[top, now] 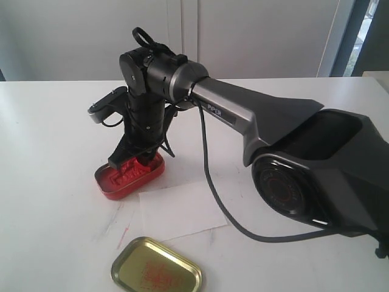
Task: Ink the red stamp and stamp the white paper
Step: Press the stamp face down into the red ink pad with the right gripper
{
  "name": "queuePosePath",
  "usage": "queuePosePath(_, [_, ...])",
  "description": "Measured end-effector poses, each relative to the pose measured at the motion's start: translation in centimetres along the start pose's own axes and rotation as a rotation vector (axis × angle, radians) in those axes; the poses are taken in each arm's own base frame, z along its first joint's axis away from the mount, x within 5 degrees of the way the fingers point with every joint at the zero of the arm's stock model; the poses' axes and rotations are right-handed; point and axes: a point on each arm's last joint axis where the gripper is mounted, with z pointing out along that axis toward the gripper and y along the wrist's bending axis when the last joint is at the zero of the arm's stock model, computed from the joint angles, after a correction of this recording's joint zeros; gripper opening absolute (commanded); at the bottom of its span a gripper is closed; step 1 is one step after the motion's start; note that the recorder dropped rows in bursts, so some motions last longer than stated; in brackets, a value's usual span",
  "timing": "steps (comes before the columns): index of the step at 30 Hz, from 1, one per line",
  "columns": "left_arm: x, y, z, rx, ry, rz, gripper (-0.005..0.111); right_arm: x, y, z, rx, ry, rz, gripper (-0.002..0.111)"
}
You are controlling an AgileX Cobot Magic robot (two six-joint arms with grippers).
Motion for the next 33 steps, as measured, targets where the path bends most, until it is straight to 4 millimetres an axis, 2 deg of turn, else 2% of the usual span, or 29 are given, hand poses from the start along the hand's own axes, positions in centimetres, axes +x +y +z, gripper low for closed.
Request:
queuePosePath(19, [0.00,0.00,0.00,0.000,0.000,0.000,0.000,-0.05,-0.01,-0.10,0.001,-0.002,0.000,0.000])
queuePosePath(33, [0.00,0.00,0.00,0.000,0.000,0.000,0.000,-0.18,-0.05,-0.96,0.004,-0.018,0.008,0.000])
